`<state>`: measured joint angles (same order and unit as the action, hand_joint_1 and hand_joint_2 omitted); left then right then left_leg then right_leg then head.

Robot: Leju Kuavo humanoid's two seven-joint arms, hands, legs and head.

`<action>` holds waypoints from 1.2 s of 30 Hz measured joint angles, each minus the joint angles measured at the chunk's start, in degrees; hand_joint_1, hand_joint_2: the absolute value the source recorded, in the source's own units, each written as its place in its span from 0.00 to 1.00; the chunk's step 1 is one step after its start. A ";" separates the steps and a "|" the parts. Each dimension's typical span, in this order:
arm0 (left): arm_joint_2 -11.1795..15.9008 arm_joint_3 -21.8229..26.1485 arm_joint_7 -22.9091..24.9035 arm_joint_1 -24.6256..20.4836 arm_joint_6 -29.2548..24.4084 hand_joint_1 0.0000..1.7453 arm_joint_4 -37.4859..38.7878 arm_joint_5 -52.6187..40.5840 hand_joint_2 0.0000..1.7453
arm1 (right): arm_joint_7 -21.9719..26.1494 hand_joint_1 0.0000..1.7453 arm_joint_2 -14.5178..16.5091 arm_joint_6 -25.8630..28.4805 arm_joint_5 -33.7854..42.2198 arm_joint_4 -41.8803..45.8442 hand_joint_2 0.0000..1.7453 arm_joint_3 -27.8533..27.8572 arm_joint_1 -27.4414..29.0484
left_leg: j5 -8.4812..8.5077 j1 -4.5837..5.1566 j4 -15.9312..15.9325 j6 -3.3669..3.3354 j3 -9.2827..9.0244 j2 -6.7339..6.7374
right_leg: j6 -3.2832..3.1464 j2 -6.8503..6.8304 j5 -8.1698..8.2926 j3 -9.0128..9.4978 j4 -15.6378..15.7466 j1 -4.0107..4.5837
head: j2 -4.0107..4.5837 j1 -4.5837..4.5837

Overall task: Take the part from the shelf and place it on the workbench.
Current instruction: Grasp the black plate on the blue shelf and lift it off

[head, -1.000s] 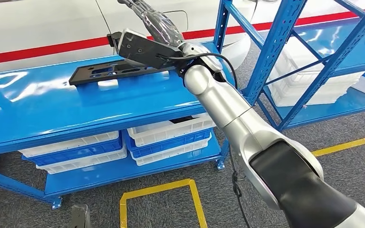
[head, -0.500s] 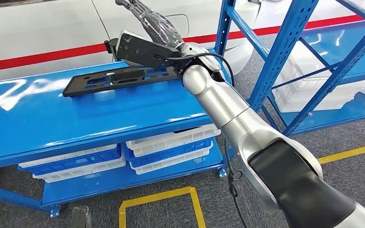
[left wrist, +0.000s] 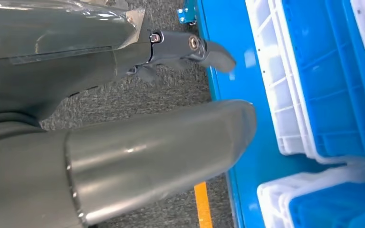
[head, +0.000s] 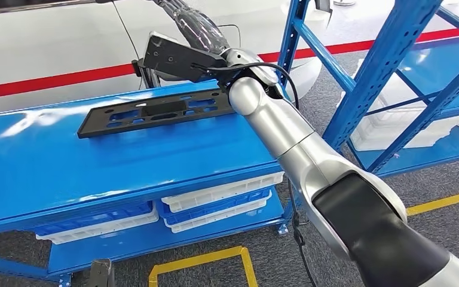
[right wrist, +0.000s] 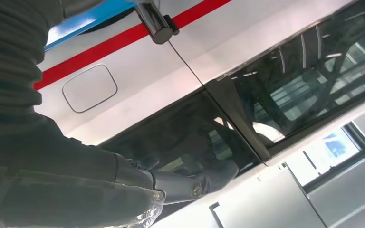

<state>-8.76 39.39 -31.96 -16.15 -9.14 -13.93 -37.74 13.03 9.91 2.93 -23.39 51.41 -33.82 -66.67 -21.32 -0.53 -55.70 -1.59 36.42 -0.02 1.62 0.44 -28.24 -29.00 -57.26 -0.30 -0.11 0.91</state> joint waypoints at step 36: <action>-0.03 -0.33 1.43 -1.01 0.67 0.00 0.32 -0.64 0.00 | 1.39 0.00 -2.44 0.96 1.12 -1.22 1.00 -0.65 -0.26 | 0.03 -0.06 -0.31 -0.71 0.66 -0.36 | 0.27 -0.02 -5.96 -11.21 -16.26 -0.04 | 0.00 0.07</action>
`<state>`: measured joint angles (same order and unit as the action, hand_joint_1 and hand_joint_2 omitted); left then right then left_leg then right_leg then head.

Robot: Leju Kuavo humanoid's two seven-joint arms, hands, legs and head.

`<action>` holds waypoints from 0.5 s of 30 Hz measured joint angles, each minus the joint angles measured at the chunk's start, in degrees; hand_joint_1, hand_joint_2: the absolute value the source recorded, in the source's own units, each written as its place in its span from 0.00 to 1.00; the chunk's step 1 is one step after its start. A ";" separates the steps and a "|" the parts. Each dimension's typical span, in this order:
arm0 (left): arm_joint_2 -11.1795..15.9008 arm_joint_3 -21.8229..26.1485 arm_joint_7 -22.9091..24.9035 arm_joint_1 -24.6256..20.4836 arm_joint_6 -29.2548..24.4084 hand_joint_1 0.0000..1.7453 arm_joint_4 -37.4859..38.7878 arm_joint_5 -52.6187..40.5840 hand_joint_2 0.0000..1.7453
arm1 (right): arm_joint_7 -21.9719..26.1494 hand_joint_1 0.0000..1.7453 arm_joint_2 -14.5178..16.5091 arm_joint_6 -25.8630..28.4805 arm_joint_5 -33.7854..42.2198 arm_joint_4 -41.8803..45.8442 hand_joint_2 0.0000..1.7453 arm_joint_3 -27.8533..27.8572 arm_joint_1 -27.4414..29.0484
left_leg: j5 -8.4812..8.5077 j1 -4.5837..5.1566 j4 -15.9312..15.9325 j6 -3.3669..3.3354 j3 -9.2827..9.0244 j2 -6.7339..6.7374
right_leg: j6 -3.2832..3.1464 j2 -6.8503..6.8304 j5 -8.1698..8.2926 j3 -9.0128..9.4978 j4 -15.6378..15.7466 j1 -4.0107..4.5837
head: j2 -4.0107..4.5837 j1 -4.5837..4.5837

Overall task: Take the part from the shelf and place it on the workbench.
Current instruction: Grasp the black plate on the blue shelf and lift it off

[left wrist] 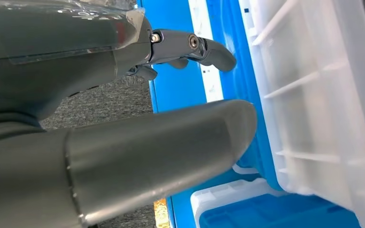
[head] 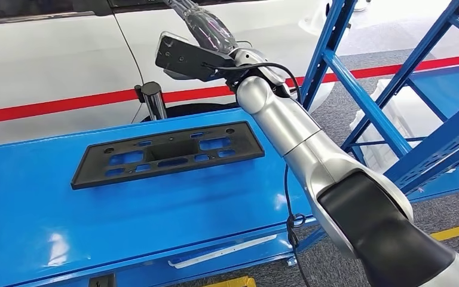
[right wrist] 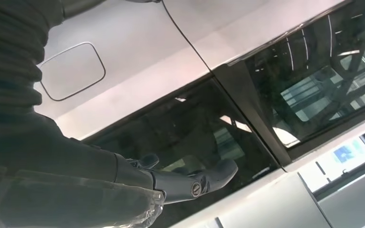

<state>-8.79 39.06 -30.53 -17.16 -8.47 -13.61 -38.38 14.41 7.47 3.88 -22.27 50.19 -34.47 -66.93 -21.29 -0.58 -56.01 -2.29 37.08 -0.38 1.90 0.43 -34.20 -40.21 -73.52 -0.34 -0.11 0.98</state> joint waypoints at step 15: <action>0.08 -0.02 0.15 0.01 0.00 0.00 0.06 0.00 0.00 | 0.11 0.00 -0.35 0.23 0.07 -1.16 1.00 -0.22 0.01 | -2.39 0.33 -0.49 0.51 -1.78 -0.26 | -0.37 0.34 10.83 4.89 17.17 0.30 | 0.00 -0.09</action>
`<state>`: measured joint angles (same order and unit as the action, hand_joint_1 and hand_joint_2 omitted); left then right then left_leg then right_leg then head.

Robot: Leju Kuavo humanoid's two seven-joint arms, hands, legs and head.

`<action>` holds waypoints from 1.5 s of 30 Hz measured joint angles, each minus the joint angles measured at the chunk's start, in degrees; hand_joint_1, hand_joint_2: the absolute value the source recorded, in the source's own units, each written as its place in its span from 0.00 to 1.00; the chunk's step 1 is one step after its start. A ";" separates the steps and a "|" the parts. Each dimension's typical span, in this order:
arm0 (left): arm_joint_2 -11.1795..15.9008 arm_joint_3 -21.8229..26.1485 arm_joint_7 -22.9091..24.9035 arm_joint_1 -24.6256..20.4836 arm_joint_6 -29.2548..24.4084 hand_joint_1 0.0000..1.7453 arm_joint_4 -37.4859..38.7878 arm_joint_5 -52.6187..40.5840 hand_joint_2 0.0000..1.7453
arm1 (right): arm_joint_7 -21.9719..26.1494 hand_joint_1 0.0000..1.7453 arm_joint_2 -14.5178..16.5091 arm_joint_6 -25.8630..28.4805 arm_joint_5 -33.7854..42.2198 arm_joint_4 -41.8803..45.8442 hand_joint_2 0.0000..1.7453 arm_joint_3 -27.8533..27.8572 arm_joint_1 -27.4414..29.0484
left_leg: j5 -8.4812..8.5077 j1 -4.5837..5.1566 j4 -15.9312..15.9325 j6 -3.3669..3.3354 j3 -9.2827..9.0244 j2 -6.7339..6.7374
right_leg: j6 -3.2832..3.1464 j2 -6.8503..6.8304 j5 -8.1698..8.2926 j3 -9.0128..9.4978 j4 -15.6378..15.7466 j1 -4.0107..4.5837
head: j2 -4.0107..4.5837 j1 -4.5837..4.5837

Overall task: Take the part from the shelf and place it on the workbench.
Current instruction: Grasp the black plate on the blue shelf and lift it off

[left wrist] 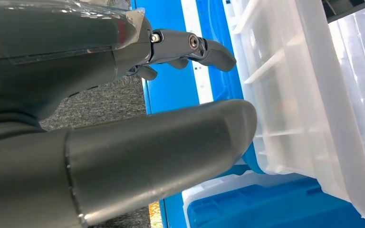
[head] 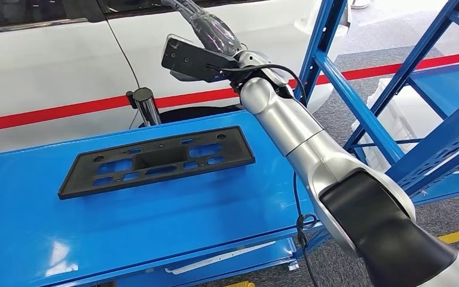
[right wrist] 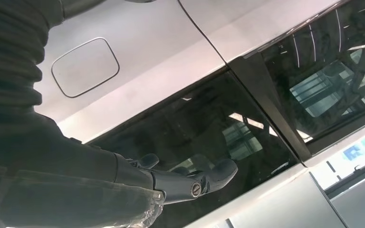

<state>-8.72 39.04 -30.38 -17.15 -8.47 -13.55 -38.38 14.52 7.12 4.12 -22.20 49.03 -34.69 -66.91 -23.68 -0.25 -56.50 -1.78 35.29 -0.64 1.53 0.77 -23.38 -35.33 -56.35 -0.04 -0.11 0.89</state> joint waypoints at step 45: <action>-0.06 7.86 39.31 12.43 -19.89 0.00 2.35 6.18 0.00 | -1.30 0.00 -7.08 0.65 -4.57 21.12 1.00 -16.63 19.02 | -0.31 0.14 0.08 0.90 -0.19 0.12 | -0.41 0.11 -0.29 0.17 -0.02 -0.14 | 0.00 0.01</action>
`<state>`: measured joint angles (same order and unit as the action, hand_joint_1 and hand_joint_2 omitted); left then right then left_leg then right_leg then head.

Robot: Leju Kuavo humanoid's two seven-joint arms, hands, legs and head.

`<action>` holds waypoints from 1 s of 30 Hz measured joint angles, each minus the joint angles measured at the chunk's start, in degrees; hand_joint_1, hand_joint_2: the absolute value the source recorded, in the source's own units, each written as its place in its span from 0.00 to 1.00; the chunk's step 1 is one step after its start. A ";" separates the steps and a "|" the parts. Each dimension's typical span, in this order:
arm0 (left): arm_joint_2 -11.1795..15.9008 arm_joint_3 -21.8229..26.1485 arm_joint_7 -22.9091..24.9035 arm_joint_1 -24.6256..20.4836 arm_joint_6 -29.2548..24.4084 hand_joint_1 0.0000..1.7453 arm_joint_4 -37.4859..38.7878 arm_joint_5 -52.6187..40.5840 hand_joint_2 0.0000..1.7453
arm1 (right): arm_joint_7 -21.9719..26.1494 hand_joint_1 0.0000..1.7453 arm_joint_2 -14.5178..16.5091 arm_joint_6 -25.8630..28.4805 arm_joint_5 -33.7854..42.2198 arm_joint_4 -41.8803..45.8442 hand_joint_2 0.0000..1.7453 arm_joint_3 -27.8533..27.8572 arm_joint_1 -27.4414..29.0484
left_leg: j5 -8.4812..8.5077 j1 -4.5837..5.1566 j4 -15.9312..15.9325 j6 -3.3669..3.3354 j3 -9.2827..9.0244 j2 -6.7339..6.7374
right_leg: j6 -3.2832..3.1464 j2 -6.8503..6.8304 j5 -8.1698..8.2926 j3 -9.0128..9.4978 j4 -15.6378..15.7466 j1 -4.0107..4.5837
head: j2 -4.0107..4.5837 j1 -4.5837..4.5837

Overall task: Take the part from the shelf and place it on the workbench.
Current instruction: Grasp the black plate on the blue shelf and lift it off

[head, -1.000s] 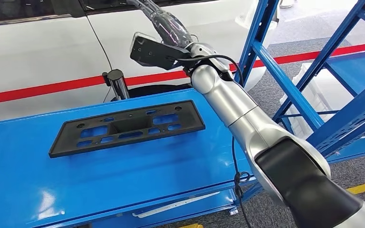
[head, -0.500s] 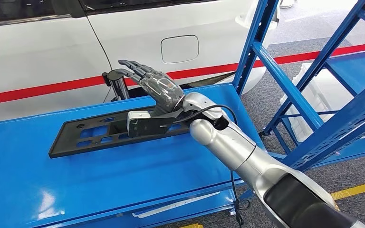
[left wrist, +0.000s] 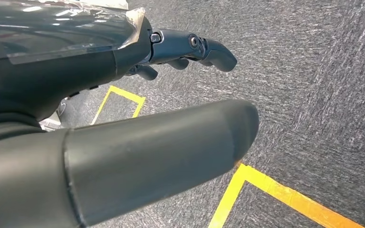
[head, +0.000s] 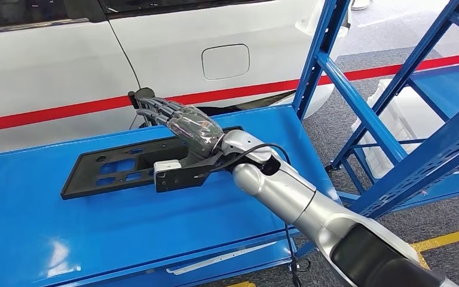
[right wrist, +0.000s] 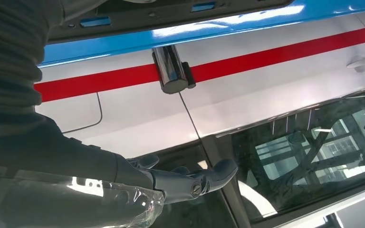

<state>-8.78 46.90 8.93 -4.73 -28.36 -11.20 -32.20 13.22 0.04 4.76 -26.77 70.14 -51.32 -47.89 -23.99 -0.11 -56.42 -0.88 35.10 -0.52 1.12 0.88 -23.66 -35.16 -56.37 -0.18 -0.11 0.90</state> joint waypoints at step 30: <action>-2.56 -2.53 1.79 0.02 -2.80 0.00 0.08 -6.87 0.00 | -4.18 0.00 18.54 21.31 -12.07 -40.95 1.00 -3.89 3.76 | -0.45 -0.03 0.05 0.24 -1.18 0.06 | -0.45 0.09 -0.36 0.98 0.04 0.13 | 0.00 0.00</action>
<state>-11.33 44.37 10.72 -4.71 -31.16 -11.13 -39.06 9.04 18.58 26.08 -38.84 29.19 -55.21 -44.13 -24.44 -0.15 -56.37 -0.64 33.92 -0.45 0.66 0.97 -24.02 -34.17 -56.33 -0.05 -0.11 0.90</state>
